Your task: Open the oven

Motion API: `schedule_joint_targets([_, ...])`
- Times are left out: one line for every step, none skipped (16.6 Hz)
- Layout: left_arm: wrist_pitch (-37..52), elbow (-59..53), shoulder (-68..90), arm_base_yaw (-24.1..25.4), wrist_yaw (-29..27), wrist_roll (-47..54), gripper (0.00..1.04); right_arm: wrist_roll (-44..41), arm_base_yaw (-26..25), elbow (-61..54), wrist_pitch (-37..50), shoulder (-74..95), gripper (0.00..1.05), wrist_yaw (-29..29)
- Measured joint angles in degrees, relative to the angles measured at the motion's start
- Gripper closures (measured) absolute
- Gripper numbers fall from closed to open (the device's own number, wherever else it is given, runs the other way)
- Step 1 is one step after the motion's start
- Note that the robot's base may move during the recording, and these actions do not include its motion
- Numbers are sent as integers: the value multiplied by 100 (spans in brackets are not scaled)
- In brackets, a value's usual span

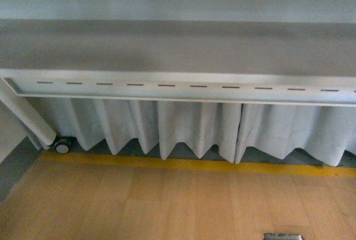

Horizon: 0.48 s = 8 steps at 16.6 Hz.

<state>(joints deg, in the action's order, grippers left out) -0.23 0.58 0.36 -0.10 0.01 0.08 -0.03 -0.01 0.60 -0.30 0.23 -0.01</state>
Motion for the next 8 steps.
schedule_joint_targets([2, 0, 0, 0, -9, -7, 7, -2, 0, 0, 2, 0, 6, 2])
schedule_joint_targets([2, 0, 0, 0, 2, -4, 7, 0, 0, 0, 7, 0, 6, 7])
schedule_joint_targets([2, 0, 0, 0, -13, -2, 7, 2, 0, 0, 4, 0, 6, 2])
schedule_joint_targets([0, 0, 0, 0, 2, -4, 7, 0, 0, 0, 9, 0, 6, 7])
schedule_joint_targets([2, 0, 0, 0, 0, -4, 7, 2, 0, 0, 2, 0, 6, 4])
schedule_joint_targets([0, 0, 0, 0, -2, -7, 7, -2, 0, 0, 4, 0, 6, 2])
schedule_joint_targets([0, 0, 0, 0, -2, -4, 7, 4, 0, 0, 11, 0, 6, 7])
schedule_joint_targets([2, 0, 0, 0, -9, -9, 7, -2, 0, 0, 11, 0, 6, 2])
